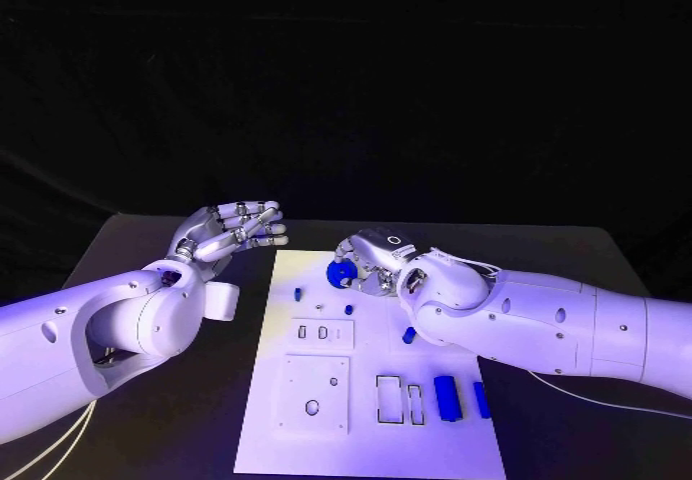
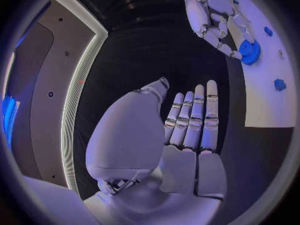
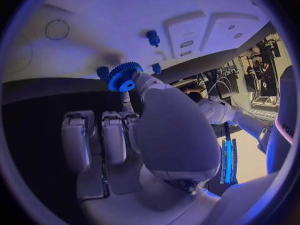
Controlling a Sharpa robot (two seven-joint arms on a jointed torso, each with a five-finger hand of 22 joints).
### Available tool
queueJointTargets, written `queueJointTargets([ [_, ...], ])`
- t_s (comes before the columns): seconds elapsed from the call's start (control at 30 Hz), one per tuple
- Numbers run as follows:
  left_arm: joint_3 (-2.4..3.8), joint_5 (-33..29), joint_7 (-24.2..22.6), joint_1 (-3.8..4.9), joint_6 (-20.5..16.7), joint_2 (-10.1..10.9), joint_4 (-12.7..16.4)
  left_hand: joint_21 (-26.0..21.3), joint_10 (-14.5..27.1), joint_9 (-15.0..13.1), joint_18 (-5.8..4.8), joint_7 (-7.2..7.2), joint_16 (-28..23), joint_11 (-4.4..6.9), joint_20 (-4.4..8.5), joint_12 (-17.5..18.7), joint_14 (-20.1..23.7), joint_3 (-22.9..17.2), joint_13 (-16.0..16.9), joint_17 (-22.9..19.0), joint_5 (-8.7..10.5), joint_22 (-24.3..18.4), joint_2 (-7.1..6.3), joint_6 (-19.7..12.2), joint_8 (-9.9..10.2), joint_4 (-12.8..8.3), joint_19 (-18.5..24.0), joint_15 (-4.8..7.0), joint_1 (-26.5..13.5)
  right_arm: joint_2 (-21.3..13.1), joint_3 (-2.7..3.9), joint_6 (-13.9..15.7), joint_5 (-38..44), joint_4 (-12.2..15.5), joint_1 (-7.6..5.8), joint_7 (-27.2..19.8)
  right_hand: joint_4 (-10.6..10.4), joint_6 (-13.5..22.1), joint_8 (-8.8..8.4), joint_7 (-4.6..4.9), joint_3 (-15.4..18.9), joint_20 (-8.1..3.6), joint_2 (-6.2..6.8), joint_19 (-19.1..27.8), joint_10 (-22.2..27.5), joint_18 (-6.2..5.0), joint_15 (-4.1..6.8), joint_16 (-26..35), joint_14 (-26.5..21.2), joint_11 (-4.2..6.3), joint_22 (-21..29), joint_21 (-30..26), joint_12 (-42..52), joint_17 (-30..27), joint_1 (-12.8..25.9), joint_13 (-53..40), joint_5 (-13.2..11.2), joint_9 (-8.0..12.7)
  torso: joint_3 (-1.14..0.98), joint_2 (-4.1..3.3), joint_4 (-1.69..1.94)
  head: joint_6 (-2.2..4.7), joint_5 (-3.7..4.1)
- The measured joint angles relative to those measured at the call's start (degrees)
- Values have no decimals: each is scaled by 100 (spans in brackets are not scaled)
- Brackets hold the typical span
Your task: Assemble the parts on the task board
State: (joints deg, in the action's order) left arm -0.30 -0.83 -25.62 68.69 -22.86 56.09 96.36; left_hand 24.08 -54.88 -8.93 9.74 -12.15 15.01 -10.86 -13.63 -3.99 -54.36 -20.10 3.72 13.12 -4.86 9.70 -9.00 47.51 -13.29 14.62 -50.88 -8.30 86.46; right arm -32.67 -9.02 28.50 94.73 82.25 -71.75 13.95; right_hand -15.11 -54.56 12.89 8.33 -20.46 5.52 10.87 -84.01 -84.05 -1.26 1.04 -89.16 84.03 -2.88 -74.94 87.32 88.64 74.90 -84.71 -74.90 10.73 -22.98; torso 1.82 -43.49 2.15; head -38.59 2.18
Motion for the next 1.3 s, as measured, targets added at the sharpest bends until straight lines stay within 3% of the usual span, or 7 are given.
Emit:
queueJointTargets([
  [0.53,1,-1,11,0,3,19,11,0,0,0,0,0,0,0,0,0,0,0,0,-1,0,0,0,0,0,0,0,0,0,138,-1,-131,99,-200,100,65,3,-17,1,1,-43,0,24,0,0,0,-1,1,0,0,1,0,0,4,22,-4,-12,0,-19,-3,-13,-38,-38],
  [0.77,1,-1,15,1,4,21,13,0,0,0,0,0,0,0,0,0,0,0,0,-1,0,0,0,0,0,0,0,0,0,153,4,-157,116,-229,100,81,33,-18,-1,-1,-108,0,140,0,0,0,-1,1,0,0,2,0,0,4,141,-4,-13,0,-21,0,-14,-60,-28],
  [0.83,1,-1,17,1,4,21,13,0,0,0,0,0,0,0,0,0,0,0,0,-1,0,0,0,0,0,0,0,0,0,162,4,-155,120,-252,100,89,23,-46,-123,-4,-136,0,184,0,3,0,-5,1,1,-14,2,0,-44,4,275,-3,-12,8,-20,1,-13,-60,-26],
  [0.93,1,-2,19,1,4,22,14,0,0,0,0,0,0,0,0,0,0,0,0,-1,0,0,0,0,0,0,0,0,0,167,-6,-148,121,-282,109,100,-8,266,-392,106,-143,47,247,1,5,-1,-121,1,-5,-150,2,-33,-173,4,476,-3,-7,111,-19,3,-11,-53,-26],
  [1.03,1,-2,21,1,5,22,14,0,0,0,0,0,0,0,0,0,0,0,0,-2,0,0,0,0,0,0,0,0,0,171,-11,-139,119,-304,121,109,-53,428,-541,160,90,99,331,2,7,-1,-157,1,-10,-171,2,-33,-203,3,573,-3,-7,168,-16,4,-9,-46,-26],
  [1.17,1,-2,24,1,5,25,14,0,20,0,0,0,0,-20,0,0,0,0,0,6,0,1,0,0,0,0,0,0,0,173,-11,-125,99,-308,120,110,-137,476,-626,183,610,126,218,1,2,-1,-179,1,8,-206,3,-33,-225,3,712,-3,-7,185,-15,4,-9,-42,-30],
  [1.3,1,-2,26,1,5,28,14,0,20,0,0,0,0,-20,0,0,0,0,0,8,0,1,0,0,0,0,0,0,0,157,-10,-122,69,-291,118,109,-163,389,-626,164,871,126,68,1,1,-1,-197,1,-11,-206,3,-33,-225,3,1014,-3,-7,175,-13,4,-10,-41,-36],
])
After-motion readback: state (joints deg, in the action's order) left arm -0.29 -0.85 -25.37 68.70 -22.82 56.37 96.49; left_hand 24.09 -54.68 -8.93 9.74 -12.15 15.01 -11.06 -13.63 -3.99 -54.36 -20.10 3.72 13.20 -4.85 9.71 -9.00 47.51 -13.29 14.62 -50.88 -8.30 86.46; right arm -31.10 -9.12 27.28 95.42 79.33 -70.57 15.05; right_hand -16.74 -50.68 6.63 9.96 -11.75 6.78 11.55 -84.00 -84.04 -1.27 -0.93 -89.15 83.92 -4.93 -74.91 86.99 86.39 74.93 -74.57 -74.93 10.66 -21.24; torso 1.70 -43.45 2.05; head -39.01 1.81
